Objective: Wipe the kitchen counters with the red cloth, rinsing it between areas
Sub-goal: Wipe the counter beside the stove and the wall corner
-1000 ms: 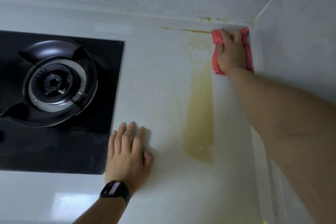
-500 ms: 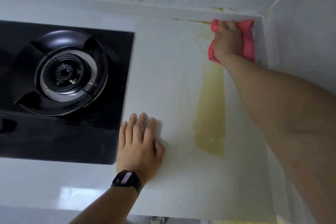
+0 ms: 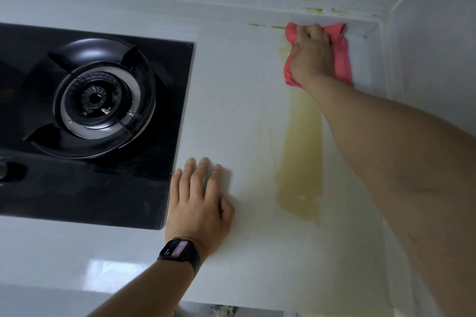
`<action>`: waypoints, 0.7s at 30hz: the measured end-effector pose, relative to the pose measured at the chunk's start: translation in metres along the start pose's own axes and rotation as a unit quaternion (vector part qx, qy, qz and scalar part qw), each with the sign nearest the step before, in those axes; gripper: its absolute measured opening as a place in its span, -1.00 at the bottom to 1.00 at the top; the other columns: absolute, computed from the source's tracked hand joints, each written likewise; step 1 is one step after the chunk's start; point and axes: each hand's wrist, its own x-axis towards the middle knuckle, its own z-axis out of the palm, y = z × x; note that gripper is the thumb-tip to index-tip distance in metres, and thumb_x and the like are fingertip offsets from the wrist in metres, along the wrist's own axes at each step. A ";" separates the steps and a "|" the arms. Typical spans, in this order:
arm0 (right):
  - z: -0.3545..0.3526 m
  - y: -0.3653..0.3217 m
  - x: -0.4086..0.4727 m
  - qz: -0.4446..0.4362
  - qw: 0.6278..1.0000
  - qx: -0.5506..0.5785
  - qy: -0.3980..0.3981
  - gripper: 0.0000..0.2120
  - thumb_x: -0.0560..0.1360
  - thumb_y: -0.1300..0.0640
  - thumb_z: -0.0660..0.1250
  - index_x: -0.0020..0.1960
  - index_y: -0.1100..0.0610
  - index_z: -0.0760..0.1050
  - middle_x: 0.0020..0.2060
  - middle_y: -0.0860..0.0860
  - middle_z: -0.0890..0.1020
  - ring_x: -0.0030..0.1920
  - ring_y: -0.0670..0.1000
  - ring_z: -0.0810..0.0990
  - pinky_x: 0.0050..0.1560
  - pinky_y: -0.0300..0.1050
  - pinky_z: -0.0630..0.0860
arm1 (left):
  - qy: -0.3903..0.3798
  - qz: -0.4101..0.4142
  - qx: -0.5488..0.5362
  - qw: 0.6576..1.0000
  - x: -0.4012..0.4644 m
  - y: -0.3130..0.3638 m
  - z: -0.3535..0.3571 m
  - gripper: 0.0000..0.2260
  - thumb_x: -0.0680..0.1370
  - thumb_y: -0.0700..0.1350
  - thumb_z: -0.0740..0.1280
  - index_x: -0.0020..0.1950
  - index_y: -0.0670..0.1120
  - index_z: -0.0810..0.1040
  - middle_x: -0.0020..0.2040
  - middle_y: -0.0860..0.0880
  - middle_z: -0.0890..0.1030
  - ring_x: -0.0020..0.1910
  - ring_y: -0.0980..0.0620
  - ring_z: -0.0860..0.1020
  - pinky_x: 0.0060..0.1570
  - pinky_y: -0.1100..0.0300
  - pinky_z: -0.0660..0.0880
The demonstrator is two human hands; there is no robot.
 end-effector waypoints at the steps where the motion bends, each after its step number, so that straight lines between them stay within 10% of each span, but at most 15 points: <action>1: 0.001 -0.003 0.000 -0.003 1.000 -0.003 -0.002 -0.58 0.64 0.12 0.14 0.47 0.13 0.44 0.33 0.15 0.49 0.32 0.24 0.44 0.38 0.03 0.29 | 0.000 0.000 0.000 1.000 0.000 0.000 0.000 -0.47 0.54 0.00 0.16 0.47 -0.19 0.46 0.48 -0.26 0.42 0.55 -0.34 0.29 0.54 -0.29 0.19; 21: 0.010 -0.071 0.008 -0.085 0.995 -0.033 -0.041 -0.65 0.62 0.10 0.14 0.35 0.15 0.48 0.29 0.15 0.48 0.31 0.25 0.41 0.36 0.09 0.32 | 0.010 0.001 -0.003 1.000 0.000 0.000 0.001 -0.46 0.54 -0.02 0.17 0.48 -0.20 0.46 0.47 -0.27 0.44 0.54 -0.35 0.30 0.53 -0.31 0.21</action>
